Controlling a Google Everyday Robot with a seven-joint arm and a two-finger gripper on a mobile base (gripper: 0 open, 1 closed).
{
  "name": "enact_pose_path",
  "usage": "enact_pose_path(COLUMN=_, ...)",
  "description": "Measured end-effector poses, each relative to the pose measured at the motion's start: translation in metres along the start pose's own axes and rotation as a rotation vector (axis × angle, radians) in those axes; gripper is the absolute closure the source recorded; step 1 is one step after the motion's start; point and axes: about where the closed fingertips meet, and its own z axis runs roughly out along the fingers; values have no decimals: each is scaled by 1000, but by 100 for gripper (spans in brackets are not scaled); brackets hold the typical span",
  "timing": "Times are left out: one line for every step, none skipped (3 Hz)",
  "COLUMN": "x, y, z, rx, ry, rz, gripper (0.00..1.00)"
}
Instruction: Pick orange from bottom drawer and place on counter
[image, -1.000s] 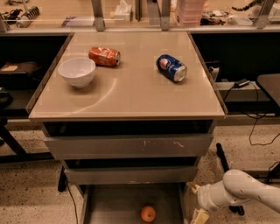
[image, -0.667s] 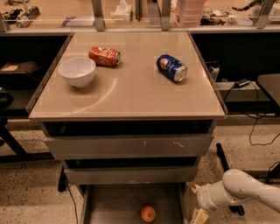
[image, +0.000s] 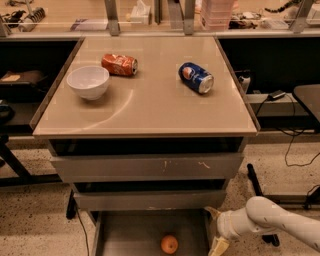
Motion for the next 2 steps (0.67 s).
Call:
enact_pose_path(x=6, y=-15, z=41, rx=37, ry=-47, rz=-98, gripper=0)
enact_pose_path(x=14, y=-15, z=71, rx=45, ry=-78, rz=-247, gripper=0)
